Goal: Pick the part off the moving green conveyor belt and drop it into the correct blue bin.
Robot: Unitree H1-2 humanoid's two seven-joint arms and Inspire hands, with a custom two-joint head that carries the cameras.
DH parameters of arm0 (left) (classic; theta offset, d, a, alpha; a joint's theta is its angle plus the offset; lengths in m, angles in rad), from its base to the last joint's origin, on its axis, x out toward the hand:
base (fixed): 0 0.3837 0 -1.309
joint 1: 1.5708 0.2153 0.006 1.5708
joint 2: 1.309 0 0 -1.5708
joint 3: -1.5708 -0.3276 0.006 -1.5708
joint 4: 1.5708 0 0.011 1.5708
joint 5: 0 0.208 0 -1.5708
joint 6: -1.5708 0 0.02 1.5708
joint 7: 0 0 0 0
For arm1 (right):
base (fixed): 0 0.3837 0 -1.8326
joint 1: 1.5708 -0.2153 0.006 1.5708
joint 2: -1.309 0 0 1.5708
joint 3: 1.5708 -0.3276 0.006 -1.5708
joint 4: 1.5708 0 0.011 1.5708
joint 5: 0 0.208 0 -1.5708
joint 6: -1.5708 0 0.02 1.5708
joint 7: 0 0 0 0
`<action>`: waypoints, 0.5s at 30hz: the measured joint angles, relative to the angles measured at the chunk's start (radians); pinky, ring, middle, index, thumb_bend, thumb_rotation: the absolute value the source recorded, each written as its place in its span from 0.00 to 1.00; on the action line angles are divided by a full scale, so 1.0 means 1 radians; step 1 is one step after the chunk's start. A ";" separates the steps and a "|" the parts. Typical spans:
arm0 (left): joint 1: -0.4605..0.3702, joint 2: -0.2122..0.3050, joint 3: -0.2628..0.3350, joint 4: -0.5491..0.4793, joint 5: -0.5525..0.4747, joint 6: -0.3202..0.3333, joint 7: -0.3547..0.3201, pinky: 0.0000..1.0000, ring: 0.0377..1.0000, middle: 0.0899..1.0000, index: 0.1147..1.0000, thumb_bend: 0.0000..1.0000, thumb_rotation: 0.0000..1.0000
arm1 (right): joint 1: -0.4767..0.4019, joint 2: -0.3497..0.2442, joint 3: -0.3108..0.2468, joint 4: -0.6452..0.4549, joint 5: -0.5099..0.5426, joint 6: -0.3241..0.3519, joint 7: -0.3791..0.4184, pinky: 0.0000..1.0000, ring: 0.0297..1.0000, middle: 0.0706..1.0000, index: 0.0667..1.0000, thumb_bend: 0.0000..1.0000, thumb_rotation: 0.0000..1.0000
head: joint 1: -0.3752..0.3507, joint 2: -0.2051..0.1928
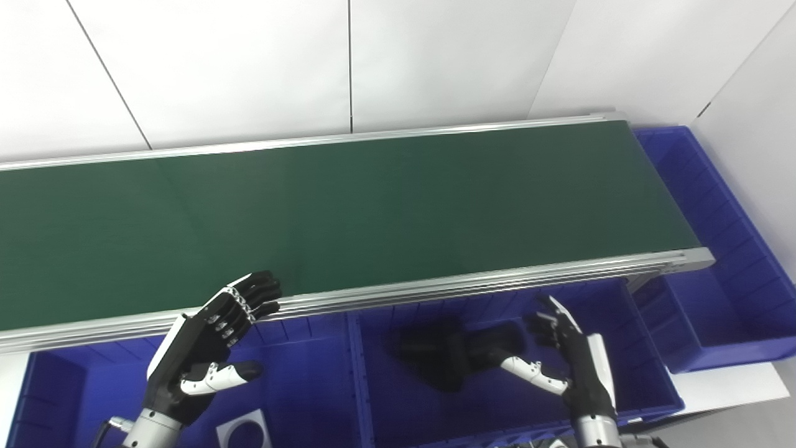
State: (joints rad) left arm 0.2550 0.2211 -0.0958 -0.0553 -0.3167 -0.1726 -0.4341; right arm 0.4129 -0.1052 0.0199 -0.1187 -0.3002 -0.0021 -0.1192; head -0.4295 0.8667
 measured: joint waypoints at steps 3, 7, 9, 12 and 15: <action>0.000 -0.004 0.000 0.000 0.000 0.000 0.001 0.82 0.83 0.82 0.80 0.99 0.33 | 0.004 -0.009 0.017 -0.058 -0.012 0.028 0.032 0.93 1.00 1.00 1.00 1.00 0.63 | 0.006 -0.005; 0.001 -0.012 -0.001 0.000 0.004 0.000 0.001 0.82 0.83 0.81 0.80 0.99 0.33 | 0.019 -0.007 0.034 -0.186 -0.032 0.040 0.051 0.94 1.00 1.00 1.00 1.00 0.62 | 0.025 -0.011; 0.001 -0.014 -0.001 0.000 0.010 0.000 0.001 0.82 0.83 0.81 0.80 0.99 0.33 | 0.022 0.001 0.051 -0.257 -0.044 0.040 0.056 0.93 0.99 1.00 1.00 1.00 0.63 | 0.046 -0.017; 0.002 -0.019 -0.005 0.000 0.025 -0.001 0.002 0.82 0.83 0.81 0.80 0.98 0.34 | 0.018 0.022 0.099 -0.345 -0.046 0.043 0.083 0.86 0.93 0.96 0.96 0.91 0.60 | 0.104 -0.025; 0.008 -0.026 -0.014 -0.001 0.050 -0.002 0.004 0.82 0.82 0.80 0.80 0.98 0.33 | -0.007 0.040 0.190 -0.416 -0.047 0.044 0.132 0.81 0.88 0.91 0.91 0.88 0.59 | 0.133 -0.031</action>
State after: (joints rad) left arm 0.2626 0.1948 -0.1096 -0.0563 -0.2667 -0.1747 -0.4301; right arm 0.4054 -0.0652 0.2095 -0.5348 -0.3468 0.0415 0.0125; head -0.2961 0.8360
